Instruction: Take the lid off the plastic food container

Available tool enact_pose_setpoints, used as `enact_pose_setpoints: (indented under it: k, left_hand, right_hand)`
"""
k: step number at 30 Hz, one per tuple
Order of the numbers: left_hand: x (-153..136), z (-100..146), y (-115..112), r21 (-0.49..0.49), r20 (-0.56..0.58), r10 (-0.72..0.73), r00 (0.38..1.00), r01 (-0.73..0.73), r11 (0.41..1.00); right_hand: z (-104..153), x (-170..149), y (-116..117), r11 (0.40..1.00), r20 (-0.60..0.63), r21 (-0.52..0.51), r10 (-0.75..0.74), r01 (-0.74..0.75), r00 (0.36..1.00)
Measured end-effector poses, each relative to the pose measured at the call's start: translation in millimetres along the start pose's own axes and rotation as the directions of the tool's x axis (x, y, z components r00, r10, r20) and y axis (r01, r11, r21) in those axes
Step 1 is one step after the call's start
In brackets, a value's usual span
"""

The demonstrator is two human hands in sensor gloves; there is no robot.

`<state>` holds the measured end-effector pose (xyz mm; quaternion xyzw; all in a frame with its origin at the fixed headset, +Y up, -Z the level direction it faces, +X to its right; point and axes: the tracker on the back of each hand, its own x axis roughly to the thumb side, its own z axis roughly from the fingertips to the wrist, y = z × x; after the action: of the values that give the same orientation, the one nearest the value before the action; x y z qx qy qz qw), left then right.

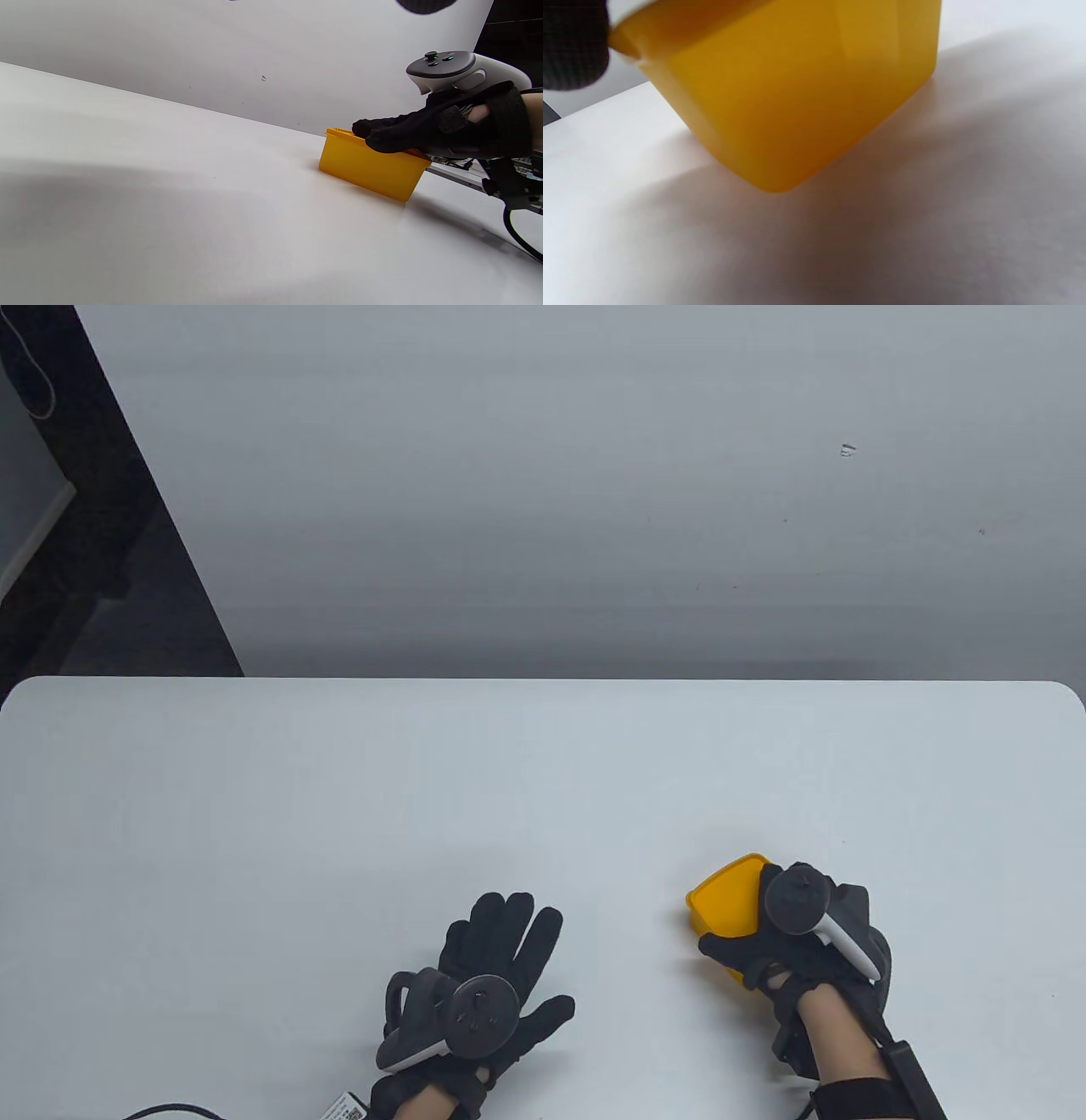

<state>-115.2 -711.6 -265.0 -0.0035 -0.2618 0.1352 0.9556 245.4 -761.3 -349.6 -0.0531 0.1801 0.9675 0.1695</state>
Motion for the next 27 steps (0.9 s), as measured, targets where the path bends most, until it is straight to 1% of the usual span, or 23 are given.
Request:
enact_pose_setpoints:
  k: [2,4,9,11,14,15,17,18,19,20,22,23,27]
  left_hand:
    - [0,0,0,0.001,0.001,0.001,1.0,-0.001,1.0]
    - [-1,-1,-1,-0.001,0.002,0.024,1.0,-0.024,1.0]
    - [-5,-1,-2,0.019,0.034,0.103,0.994,-0.104,0.994]
    - [-6,0,-2,0.027,0.057,0.143,0.988,-0.144,0.989]
    - [-7,0,-1,0.054,0.08,0.226,0.971,-0.231,0.971]
    - [-8,1,0,0.059,0.091,0.259,0.962,-0.265,0.963]
    - [-9,1,0,0.051,0.113,0.348,0.931,-0.355,0.933]
    - [-11,0,-1,0.026,0.137,0.429,0.893,-0.437,0.899]
    - [-11,0,-1,0.003,0.15,0.48,0.864,-0.486,0.874]
    - [-12,0,-3,-0.026,0.17,0.555,0.814,-0.56,0.828]
    - [-13,0,-5,-0.055,0.158,0.632,0.759,-0.632,0.773]
    - [-13,-1,-6,-0.086,0.153,0.657,0.738,-0.652,0.753]
    - [-13,-2,-9,-0.14,0.134,0.704,0.697,-0.69,0.71]
  right_hand:
    - [-1,2,1,1.0,-0.002,-0.005,0.024,-0.024,1.0]
    - [0,4,0,0.998,-0.005,-0.032,0.045,-0.045,0.999]
    - [1,4,-4,0.993,0.046,-0.115,0.006,-0.001,0.999]
    - [5,5,-8,0.99,0.106,-0.125,-0.046,0.06,0.993]
    - [14,13,-18,0.973,0.246,-0.167,-0.114,0.158,0.963]
    - [20,20,-22,0.962,0.322,-0.167,-0.153,0.215,0.934]
    - [30,32,-25,0.948,0.454,-0.123,-0.21,0.294,0.866]
    - [37,40,-25,0.942,0.523,-0.085,-0.236,0.325,0.819]
    - [41,46,-25,0.941,0.56,-0.056,-0.246,0.333,0.791]
    - [48,55,-23,0.943,0.612,-0.005,-0.261,0.334,0.746]
    - [56,69,-19,0.941,0.665,0.05,-0.281,0.334,0.692]
    - [60,78,-16,0.943,0.69,0.087,-0.289,0.32,0.663]
    - [74,100,-6,0.937,0.744,0.191,-0.332,0.291,0.58]
